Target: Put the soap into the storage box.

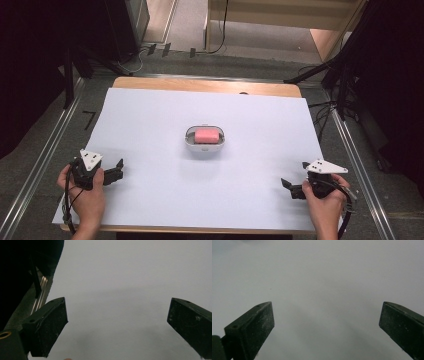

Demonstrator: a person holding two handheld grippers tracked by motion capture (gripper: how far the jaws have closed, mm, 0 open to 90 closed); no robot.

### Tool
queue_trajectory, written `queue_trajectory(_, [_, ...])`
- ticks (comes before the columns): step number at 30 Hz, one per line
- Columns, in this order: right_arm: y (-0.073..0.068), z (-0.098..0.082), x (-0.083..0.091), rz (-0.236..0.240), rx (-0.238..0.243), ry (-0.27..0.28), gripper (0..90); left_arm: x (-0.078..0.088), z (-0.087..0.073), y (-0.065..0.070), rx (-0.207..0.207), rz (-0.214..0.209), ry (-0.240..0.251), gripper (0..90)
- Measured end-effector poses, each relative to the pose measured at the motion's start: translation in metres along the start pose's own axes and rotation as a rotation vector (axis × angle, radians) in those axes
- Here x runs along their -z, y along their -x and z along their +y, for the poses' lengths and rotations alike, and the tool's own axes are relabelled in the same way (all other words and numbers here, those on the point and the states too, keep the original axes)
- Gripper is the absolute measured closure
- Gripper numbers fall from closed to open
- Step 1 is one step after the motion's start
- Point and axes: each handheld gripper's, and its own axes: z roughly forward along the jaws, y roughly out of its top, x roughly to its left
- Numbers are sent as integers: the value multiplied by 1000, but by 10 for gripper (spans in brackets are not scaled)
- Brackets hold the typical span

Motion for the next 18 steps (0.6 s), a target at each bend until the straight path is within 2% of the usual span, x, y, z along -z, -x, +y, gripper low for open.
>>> queue_trajectory(12, [4, -31, 24, -16, -64, 45, 1, 0, 0, 0, 0, 0, 0, 35])
queue_trajectory(18, [3, -43, 33, -55, -86, 119, 1, 0, 0, 0, -1, -1, 0, 35])
